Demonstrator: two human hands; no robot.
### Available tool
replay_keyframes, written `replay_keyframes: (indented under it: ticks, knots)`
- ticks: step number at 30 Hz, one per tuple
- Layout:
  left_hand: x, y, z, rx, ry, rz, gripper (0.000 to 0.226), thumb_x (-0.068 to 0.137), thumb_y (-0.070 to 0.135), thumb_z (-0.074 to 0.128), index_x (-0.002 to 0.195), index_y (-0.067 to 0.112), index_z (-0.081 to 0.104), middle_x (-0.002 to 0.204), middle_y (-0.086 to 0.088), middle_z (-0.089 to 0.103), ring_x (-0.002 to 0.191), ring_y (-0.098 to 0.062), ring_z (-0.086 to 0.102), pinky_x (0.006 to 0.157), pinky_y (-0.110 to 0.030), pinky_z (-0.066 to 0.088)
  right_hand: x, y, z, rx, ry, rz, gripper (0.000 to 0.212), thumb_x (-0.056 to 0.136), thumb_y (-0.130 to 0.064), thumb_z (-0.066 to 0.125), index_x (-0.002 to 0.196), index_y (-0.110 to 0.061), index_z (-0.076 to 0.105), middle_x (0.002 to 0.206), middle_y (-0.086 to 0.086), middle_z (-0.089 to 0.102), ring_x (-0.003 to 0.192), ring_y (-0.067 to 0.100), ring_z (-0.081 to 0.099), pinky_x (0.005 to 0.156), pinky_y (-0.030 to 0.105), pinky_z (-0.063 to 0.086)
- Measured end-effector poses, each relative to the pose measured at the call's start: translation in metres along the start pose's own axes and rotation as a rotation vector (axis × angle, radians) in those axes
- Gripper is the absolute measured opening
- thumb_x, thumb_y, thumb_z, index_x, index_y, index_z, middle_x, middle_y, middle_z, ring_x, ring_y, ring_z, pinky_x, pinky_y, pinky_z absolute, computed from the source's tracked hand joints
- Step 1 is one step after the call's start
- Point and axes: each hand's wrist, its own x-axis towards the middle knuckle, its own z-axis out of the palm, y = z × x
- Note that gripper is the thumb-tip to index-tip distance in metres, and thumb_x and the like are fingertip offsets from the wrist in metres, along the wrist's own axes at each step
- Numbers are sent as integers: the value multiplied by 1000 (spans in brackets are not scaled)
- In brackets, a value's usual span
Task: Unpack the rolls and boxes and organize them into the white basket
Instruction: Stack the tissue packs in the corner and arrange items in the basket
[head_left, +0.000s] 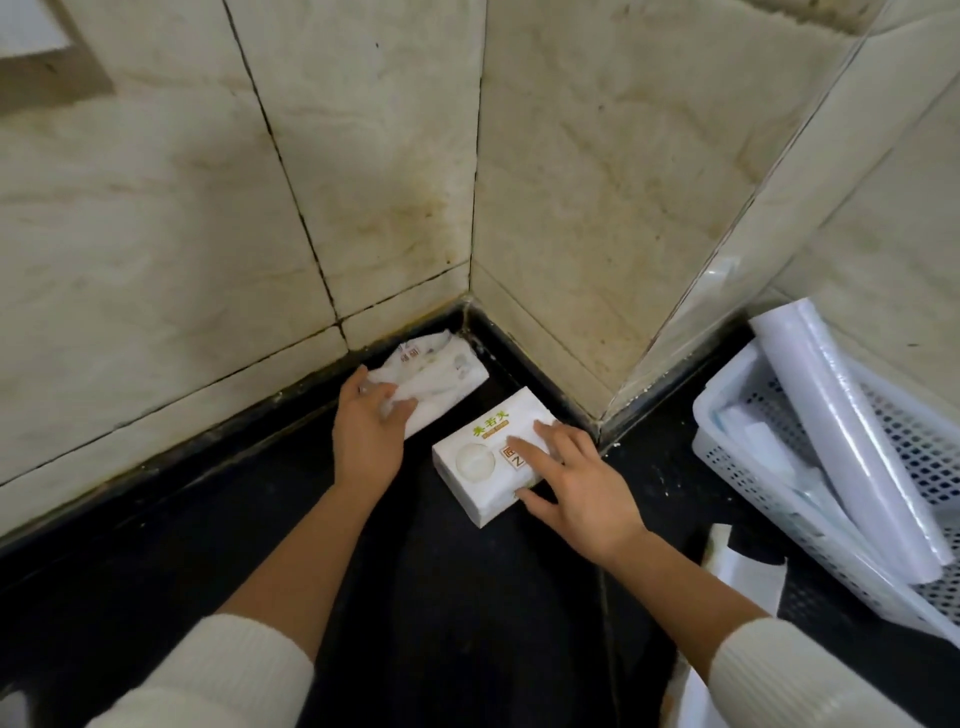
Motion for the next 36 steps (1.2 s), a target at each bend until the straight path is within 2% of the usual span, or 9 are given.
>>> replay_keyframes:
  ticks: [4, 8, 11, 17, 21, 24, 28, 32, 36]
  knots:
    - [3, 31, -19, -327, 145, -25, 15, 86, 21, 70, 100, 16, 66, 130, -2, 55, 119, -23, 54, 94, -15, 44, 26, -3, 2, 0, -34, -5, 56, 94, -40, 54, 146, -33, 35, 154, 6, 33, 142, 26, 23, 102, 45, 46]
    - [10, 48, -26, -497, 126, -15, 17, 85, 19, 71, 100, 12, 71, 126, 0, 61, 115, -17, 58, 101, -37, 49, 67, -15, 2, -90, 8, -43, 51, 97, -29, 51, 145, -32, 36, 146, 10, 38, 130, 32, 35, 99, 44, 38]
    - [15, 51, -21, -364, 170, 38, 20, 84, 19, 72, 100, 6, 71, 141, -2, 51, 125, -10, 48, 98, -16, 39, 96, -22, 0, -62, 45, 26, 50, 95, -24, 51, 143, -32, 40, 123, 10, 44, 111, 30, 44, 87, 40, 42]
    - [17, 41, 3, -136, 189, 220, 15, 88, 16, 67, 99, 6, 70, 154, -2, 34, 135, -8, 34, 99, -6, 28, 129, -35, 10, 251, 110, 177, 31, 90, -24, 62, 116, -14, 48, 117, 6, 53, 104, 26, 54, 74, 41, 51]
    - [19, 35, 18, -105, 144, 246, 16, 91, 15, 63, 103, 7, 68, 155, -3, 30, 138, -17, 34, 101, -23, 36, 131, -29, 18, 385, 165, 275, 20, 87, -26, 66, 92, -14, 50, 102, 1, 57, 90, 21, 57, 71, 40, 50]
    - [21, 33, 23, -64, 79, 218, 22, 94, 19, 58, 112, 9, 65, 157, -2, 24, 139, -18, 33, 101, -23, 34, 128, -23, 19, 443, 148, 264, 23, 88, -31, 66, 102, -13, 62, 110, 0, 61, 90, 17, 61, 76, 36, 52]
    - [27, 34, 16, 30, 14, 228, 30, 95, 22, 56, 124, 12, 58, 160, -6, 18, 143, -22, 27, 105, -25, 28, 121, -14, 9, 494, 45, 172, 32, 89, -28, 64, 119, -14, 64, 123, 2, 61, 107, 19, 60, 90, 34, 50]
    - [17, 46, 4, 119, 32, 216, 56, 93, 27, 60, 144, 18, 37, 161, -8, 12, 146, -27, 18, 112, -34, 24, 101, -6, -12, 568, 119, 184, 25, 87, -30, 66, 107, -15, 69, 110, 1, 66, 96, 14, 61, 79, 25, 48]
    - [-44, 71, 19, 81, 79, 369, 54, 90, 21, 62, 140, 18, 39, 157, -7, 21, 142, -24, 23, 109, -34, 28, 49, 10, -36, 642, 258, 204, 16, 86, -32, 67, 94, -19, 71, 89, -8, 65, 75, -1, 55, 67, 12, 42]
